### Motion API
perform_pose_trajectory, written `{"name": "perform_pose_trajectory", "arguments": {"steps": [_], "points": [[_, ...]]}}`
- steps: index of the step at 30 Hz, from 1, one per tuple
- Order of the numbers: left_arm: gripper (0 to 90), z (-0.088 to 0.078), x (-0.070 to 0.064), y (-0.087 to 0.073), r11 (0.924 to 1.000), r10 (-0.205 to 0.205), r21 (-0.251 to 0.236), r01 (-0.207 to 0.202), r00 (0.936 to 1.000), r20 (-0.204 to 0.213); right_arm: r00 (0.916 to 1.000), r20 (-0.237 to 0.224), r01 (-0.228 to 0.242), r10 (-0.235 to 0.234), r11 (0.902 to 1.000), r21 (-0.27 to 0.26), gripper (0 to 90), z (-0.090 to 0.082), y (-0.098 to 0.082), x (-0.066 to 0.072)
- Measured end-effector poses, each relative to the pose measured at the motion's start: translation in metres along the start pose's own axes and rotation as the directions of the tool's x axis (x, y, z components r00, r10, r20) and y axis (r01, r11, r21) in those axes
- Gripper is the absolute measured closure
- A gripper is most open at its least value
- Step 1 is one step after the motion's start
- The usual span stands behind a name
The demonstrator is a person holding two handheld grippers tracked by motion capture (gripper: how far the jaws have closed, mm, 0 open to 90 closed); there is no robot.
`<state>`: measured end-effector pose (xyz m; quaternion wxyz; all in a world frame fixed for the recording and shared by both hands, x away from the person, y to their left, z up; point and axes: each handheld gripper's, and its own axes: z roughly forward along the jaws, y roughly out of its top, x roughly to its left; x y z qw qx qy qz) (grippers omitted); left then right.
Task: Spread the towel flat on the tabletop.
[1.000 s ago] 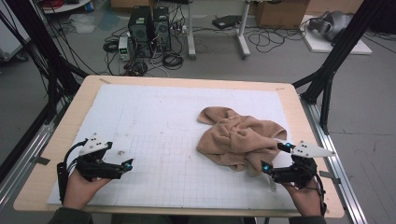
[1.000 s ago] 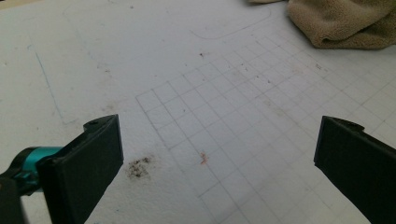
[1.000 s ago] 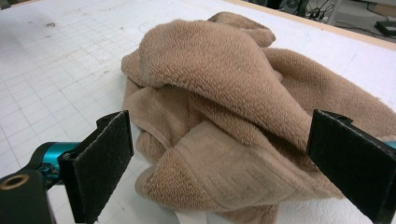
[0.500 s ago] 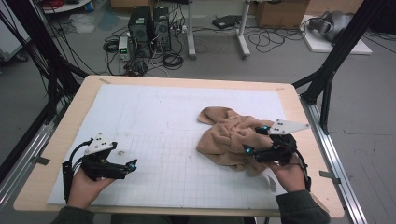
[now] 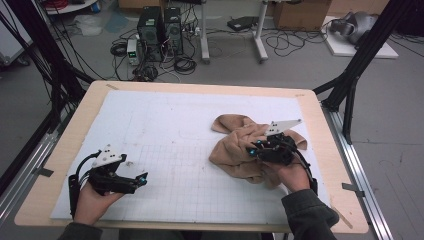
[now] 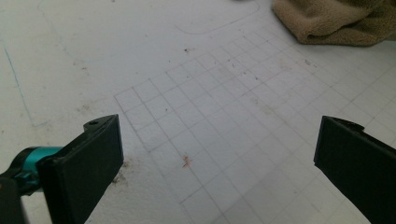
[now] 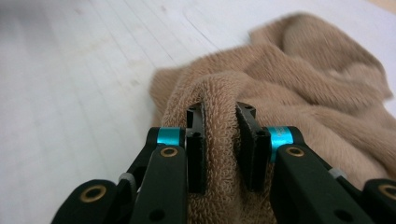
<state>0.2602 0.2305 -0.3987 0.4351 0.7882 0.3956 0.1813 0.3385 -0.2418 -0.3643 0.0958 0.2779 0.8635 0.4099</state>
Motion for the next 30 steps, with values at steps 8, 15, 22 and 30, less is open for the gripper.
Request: {"name": "perform_pose_trajectory", "arguments": {"steps": [8, 15, 22, 30], "points": [[1.8, 0.011, -0.014, 0.016, 0.999, 0.045, 0.004, -0.045, 0.9983, 0.038, 0.992, -0.108, 0.049, -0.065, 0.9885, -0.143, 76.6, -0.019, 0.036, 0.031], [1.9, 0.023, -0.028, 0.02, 0.9974, 0.071, 0.001, -0.072, 0.9949, 0.071, 0.9834, -0.148, 0.086, -0.105, 0.9882, -0.127, 75.9, -0.003, 0.033, 0.056], [6.6, 0.049, -0.049, 0.024, 0.9925, 0.115, 0.026, -0.119, 0.9844, 0.134, 0.9859, -0.167, 0.013, -0.013, 0.9999, -0.004, 53.9, 0.021, -0.012, 0.038], [18.8, 0.096, -0.078, 0.032, 0.9804, 0.172, 0.051, -0.19, 0.9525, 0.251, 0.9964, -0.041, 0.071, -0.074, 0.9957, -0.059, 37.6, -0.022, -0.015, 0.021]]}}
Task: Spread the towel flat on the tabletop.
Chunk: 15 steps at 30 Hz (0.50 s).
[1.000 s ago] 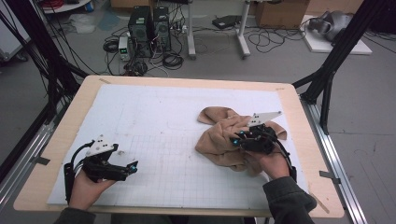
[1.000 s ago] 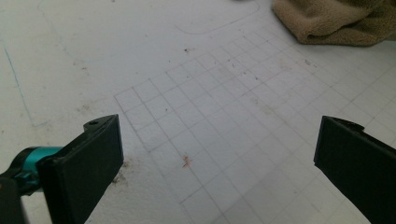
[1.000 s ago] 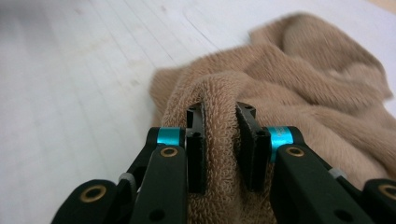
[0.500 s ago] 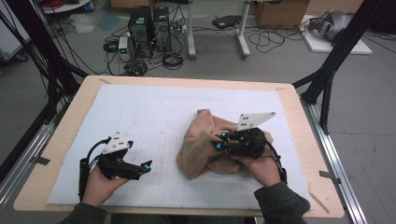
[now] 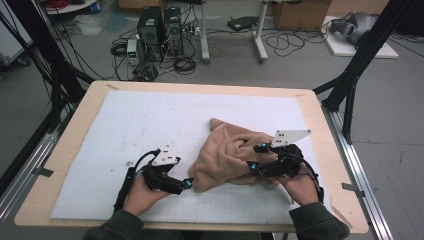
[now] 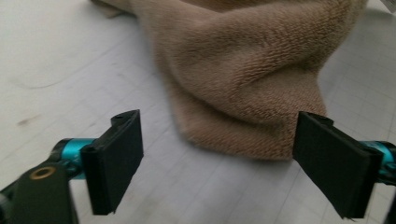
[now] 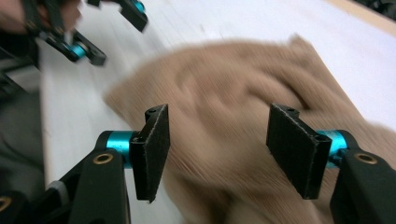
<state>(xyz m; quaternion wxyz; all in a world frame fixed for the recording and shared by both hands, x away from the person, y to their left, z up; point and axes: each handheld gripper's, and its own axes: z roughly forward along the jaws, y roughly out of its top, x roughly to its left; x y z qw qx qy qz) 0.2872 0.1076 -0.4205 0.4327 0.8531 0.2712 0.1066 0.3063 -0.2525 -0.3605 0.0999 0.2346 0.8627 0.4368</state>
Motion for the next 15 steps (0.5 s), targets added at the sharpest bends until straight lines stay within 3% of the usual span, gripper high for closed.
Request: {"name": "perform_pose_trajectory", "arguments": {"steps": [2, 5, 7, 8, 9, 10, 11, 15], "points": [[24.0, 0.007, -0.001, 0.001, 1.0, 0.005, 0.008, -0.005, 0.9999, 0.015, 0.9998, 0.017, 0.01, -0.011, 0.9995, 0.029, 37.3, 0.001, -0.01, -0.005], [30.7, 0.033, -0.001, 0.002, 0.9987, 0.005, 0.05, -0.008, 0.9969, 0.078, 0.9999, 0.012, 0.002, -0.002, 0.9991, 0.042, 37.0, 0.009, -0.025, -0.009], [39.8, 0.037, -0.001, 0.003, 0.9984, 0.005, 0.056, -0.01, 0.9957, 0.093, 0.9997, 0.018, -0.015, 0.014, 0.9985, 0.052, 39.4, 0.015, -0.033, -0.011], [39.8, 0.039, -0.001, 0.004, 0.9986, 0.004, 0.053, -0.01, 0.994, 0.11, 0.9997, 0.018, -0.015, 0.014, 0.9985, 0.052, 39.4, 0.015, -0.033, -0.011], [54.2, 0.04, -0.001, 0.005, 0.9987, 0.001, 0.05, -0.007, 0.992, 0.126, 0.9994, 0.031, -0.015, 0.012, 0.9965, 0.082, 47.3, 0.021, -0.04, -0.012], [54.2, 0.04, -0.001, 0.005, 0.9986, 0.002, 0.051, -0.01, 0.9905, 0.137, 0.9994, 0.031, -0.015, 0.012, 0.9965, 0.082, 47.3, 0.021, -0.04, -0.012], [64.7, 0.04, -0.002, 0.005, 0.9983, 0.005, 0.056, -0.014, 0.9893, 0.146, 0.9993, 0.033, -0.021, 0.018, 0.9952, 0.095, 54.8, 0.025, -0.044, -0.013], [77.9, 0.036, -0.004, 0.006, 0.9964, 0.04, 0.069, -0.05, 0.99, 0.135, 0.9987, 0.019, -0.049, 0.048, 0.994, 0.098, 65.3, 0.029, -0.048, -0.013]]}}
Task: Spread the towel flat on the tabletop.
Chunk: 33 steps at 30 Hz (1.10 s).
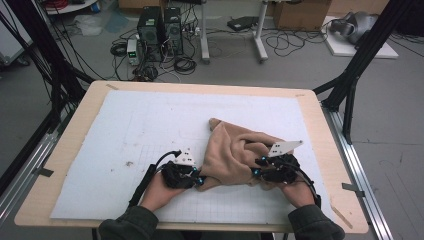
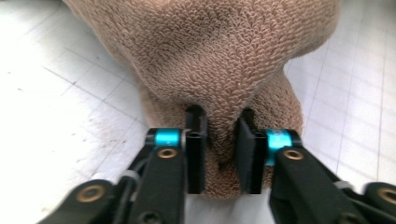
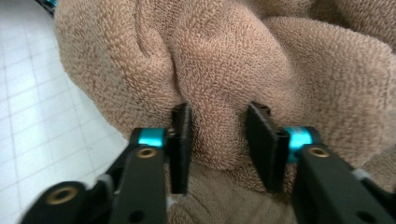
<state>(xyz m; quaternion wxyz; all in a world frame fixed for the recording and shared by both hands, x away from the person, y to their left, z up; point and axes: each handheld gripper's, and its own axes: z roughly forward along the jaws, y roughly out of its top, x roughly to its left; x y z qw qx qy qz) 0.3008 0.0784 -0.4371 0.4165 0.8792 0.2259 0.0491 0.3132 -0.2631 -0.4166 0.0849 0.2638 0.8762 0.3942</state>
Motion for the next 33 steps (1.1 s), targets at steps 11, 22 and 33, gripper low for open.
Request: {"name": "perform_pose_trajectory", "arguments": {"steps": [11, 22, 33], "points": [[81.7, -0.087, -0.009, -0.014, 0.9967, 0.028, -0.069, -0.041, 0.9818, -0.188, 0.9879, -0.152, 0.02, -0.031, 0.9973, -0.07, 71.3, 0.006, 0.03, 0.03], [80.8, -0.133, -0.038, -0.06, 0.9988, -0.006, -0.048, -0.003, 0.9849, -0.173, 0.9512, -0.297, 0.07, -0.083, 0.996, -0.057, 70.1, 0.027, 0.038, 0.085], [42.3, -0.142, -0.017, -0.034, 0.9918, 0.003, -0.126, -0.023, 0.9874, -0.158, 0.9783, -0.196, 0.032, -0.067, 0.9838, -0.177, 48.1, -0.025, 0.049, 0.064]]}}
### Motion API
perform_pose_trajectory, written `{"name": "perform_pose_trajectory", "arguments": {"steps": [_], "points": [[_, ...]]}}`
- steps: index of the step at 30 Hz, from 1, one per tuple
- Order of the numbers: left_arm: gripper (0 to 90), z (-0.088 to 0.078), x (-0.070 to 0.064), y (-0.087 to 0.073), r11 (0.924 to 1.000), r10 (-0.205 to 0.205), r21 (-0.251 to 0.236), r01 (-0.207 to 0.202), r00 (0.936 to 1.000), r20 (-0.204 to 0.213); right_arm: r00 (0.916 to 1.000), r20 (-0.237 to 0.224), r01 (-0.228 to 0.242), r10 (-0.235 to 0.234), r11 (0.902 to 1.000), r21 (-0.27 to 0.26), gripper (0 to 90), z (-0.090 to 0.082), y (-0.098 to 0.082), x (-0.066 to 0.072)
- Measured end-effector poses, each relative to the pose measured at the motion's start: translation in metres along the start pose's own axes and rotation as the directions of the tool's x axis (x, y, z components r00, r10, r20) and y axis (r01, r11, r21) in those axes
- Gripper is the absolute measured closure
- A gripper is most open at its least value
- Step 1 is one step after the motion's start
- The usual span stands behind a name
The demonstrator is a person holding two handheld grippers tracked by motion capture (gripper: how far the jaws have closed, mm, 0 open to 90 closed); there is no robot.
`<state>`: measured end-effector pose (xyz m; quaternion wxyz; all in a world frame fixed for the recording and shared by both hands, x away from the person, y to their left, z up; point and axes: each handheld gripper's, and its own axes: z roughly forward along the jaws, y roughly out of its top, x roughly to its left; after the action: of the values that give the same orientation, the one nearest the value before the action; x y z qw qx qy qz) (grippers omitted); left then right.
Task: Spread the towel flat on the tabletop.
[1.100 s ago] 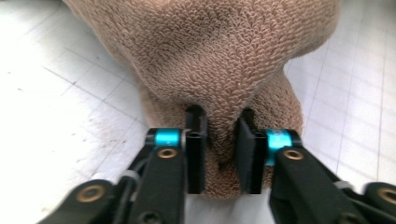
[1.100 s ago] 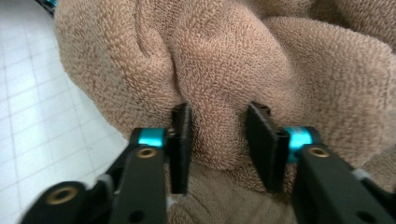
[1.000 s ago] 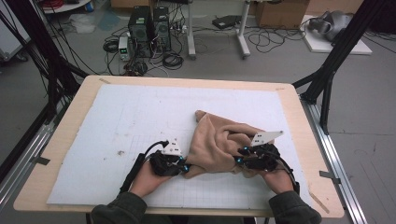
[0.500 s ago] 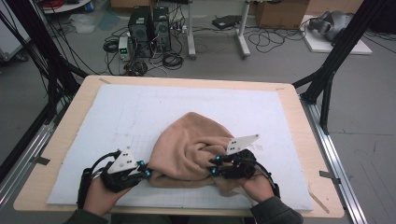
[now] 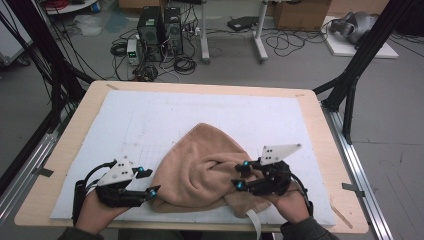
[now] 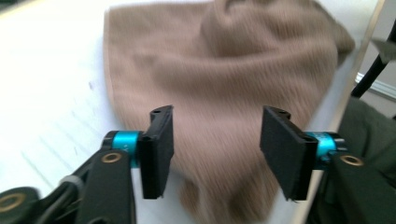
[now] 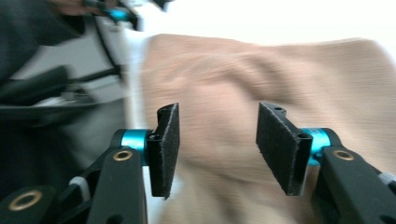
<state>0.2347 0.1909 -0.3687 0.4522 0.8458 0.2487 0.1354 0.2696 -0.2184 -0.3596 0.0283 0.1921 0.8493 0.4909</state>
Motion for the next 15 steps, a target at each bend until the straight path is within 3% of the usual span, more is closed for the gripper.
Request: {"name": "perform_pose_trajectory", "arguments": {"steps": [1, 2, 3, 6, 9, 10, 11, 12, 13, 14, 15], "points": [[40.3, 0.007, 0.005, 0.003, 1.0, -0.005, 0.004, 0.005, 1.0, 0.004, 0.9983, 0.058, 0.005, -0.006, 0.9998, 0.019, 46.5, -0.001, 0.001, -0.013], [38.4, 0.026, 0.013, 0.004, 0.9997, -0.017, 0.018, 0.017, 0.9996, 0.021, 0.997, 0.077, 0.002, -0.005, 0.9991, 0.041, 46.0, 0.003, -0.001, -0.02], [37.9, 0.026, 0.013, 0.004, 0.9997, -0.017, 0.018, 0.017, 0.9996, 0.021, 0.9966, 0.082, -0.009, 0.004, 0.9981, 0.061, 45.5, 0.006, -0.003, -0.027], [30.8, 0.064, 0.026, -0.006, 0.9945, -0.065, 0.083, 0.065, 0.9979, 0.001, 0.9937, 0.102, -0.056, 0.045, 0.9921, 0.112, 44.6, 0.019, -0.012, -0.046], [34.7, 0.076, 0.03, -0.013, 0.9892, -0.067, 0.131, 0.066, 0.9977, 0.005, 0.9929, 0.102, -0.075, 0.061, 0.987, 0.142, 49.7, 0.026, -0.017, -0.056], [39.9, 0.083, 0.032, -0.016, 0.9785, -0.072, 0.196, 0.065, 0.9969, 0.03, 0.9937, 0.086, -0.085, 0.072, 0.984, 0.157, 56.3, 0.029, -0.018, -0.06], [46.3, 0.088, 0.033, -0.018, 0.9732, -0.08, 0.221, 0.065, 0.9949, 0.061, 0.9952, 0.029, -0.097, 0.093, 0.978, 0.184, 65.5, 0.035, -0.021, -0.065], [54.2, 0.09, 0.033, -0.019, 0.972, -0.084, 0.227, 0.063, 0.993, 0.083, 0.9944, -0.02, -0.097, 0.104, 0.9715, 0.216, 76.3, 0.039, -0.023, -0.069], [58.7, 0.09, 0.033, -0.018, 0.9723, -0.086, 0.225, 0.063, 0.9919, 0.093, 0.9941, -0.033, -0.092, 0.103, 0.9659, 0.242, 80.6, 0.044, -0.024, -0.072], [76.5, 0.09, 0.031, -0.017, 0.9729, -0.083, 0.225, 0.055, 0.9892, 0.12, 0.9921, -0.052, -0.094, 0.114, 0.9541, 0.284, 82.8, 0.049, -0.019, -0.078], [76.5, 0.09, 0.029, -0.017, 0.9726, -0.073, 0.229, 0.044, 0.9898, 0.122, 0.9921, -0.052, -0.094, 0.114, 0.9541, 0.284, 82.8, 0.049, -0.019, -0.078]]}}
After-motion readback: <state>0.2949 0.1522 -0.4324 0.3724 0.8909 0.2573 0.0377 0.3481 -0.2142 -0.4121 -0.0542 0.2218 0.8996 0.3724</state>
